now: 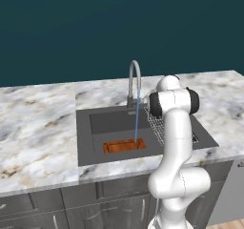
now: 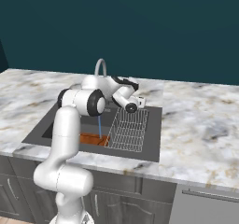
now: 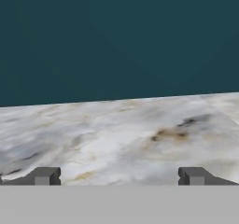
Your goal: Turn on the sink faucet with hot water and rinse the cutting board for ten seconds, then turn off the faucet. Push the cutting board to reach the water if necessary.
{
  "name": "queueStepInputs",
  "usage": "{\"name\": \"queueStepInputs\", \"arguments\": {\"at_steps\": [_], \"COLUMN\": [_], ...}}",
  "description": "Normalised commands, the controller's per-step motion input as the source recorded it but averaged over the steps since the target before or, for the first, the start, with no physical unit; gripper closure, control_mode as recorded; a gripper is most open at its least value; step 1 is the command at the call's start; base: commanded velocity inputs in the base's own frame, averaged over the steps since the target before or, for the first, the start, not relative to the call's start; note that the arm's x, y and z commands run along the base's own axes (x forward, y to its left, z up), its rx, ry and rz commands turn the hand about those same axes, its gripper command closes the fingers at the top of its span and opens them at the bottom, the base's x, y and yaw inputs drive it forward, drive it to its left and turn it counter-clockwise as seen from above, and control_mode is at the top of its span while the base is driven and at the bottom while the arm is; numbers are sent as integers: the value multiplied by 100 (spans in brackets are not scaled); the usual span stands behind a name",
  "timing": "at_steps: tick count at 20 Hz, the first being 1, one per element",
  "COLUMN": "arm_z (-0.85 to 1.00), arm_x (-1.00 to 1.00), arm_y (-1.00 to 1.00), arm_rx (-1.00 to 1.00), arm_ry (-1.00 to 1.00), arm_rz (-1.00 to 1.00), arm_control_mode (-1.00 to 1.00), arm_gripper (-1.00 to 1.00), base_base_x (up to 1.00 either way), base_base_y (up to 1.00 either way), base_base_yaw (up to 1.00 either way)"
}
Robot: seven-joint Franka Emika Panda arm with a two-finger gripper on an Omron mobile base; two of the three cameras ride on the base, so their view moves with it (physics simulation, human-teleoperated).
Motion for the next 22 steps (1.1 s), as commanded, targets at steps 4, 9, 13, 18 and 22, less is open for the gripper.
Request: {"name": "queueStepInputs", "arguments": {"at_steps": [4,9,13,18,22], "arm_z": [0,0,0,0,0], "arm_x": [0,1,1,1,5], "arm_y": [5,2,4,4,6], "arm_rx": [0,0,0,0,0], "arm_ry": [0,0,0,0,0], "arm_rz": [1,2,1,2,3], "arm_control_mode": [-100,-100,-100,-100,-100], "arm_gripper": [-100,-100,-100,-100,-100], "base_base_x": [0,0,0,0,0], "base_base_y": [0,0,0,0,0], "base_base_yaw": [0,0,0,0,0]}}
